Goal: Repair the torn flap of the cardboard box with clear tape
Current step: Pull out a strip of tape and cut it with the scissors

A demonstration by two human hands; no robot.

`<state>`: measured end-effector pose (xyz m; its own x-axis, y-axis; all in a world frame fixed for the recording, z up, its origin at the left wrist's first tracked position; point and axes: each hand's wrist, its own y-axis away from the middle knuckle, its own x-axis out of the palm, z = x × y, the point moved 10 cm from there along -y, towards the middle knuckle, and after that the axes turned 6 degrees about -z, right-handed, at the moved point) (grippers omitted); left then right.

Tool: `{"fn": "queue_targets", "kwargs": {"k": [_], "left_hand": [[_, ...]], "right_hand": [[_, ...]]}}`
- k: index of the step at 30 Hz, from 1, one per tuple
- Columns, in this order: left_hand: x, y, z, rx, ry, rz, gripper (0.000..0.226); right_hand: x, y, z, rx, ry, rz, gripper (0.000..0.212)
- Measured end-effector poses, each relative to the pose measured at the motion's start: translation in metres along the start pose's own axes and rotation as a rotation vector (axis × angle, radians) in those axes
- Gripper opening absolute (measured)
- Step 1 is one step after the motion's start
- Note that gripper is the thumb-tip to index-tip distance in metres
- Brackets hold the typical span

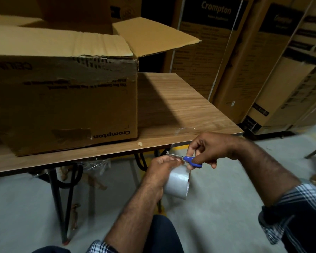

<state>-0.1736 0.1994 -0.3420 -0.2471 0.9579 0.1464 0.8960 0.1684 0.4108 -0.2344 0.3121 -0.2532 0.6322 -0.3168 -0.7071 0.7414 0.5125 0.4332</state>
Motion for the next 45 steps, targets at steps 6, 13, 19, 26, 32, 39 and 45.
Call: {"fn": "queue_targets", "kwargs": {"k": [6, 13, 19, 26, 32, 39, 45], "left_hand": [[0.001, 0.002, 0.02, -0.02, -0.025, 0.026, 0.012], [-0.028, 0.014, 0.021, 0.099, -0.01, 0.026, 0.015], [-0.049, 0.029, 0.001, 0.217, -0.033, 0.047, 0.012], [-0.049, 0.043, -0.016, 0.338, -0.112, 0.072, 0.01], [-0.06, 0.051, -0.024, 0.39, -0.087, 0.066, 0.011], [-0.064, 0.057, -0.03, 0.35, -0.056, 0.09, 0.026], [-0.066, 0.054, -0.024, 0.278, -0.114, 0.063, 0.028]], "right_hand": [[0.002, 0.001, 0.009, -0.007, 0.062, -0.004, 0.018], [0.006, 0.033, -0.006, 0.024, 0.068, -0.071, 0.019], [0.037, 0.038, -0.022, 0.028, 0.259, -0.258, 0.022], [0.039, 0.045, 0.022, -0.161, 0.438, -0.339, 0.029], [0.042, 0.056, 0.046, -0.31, 0.47, -0.393, 0.031], [0.044, 0.072, 0.062, -0.463, 0.444, -0.51, 0.033], [0.062, 0.076, 0.068, -0.443, 0.605, -0.497, 0.035]]}}
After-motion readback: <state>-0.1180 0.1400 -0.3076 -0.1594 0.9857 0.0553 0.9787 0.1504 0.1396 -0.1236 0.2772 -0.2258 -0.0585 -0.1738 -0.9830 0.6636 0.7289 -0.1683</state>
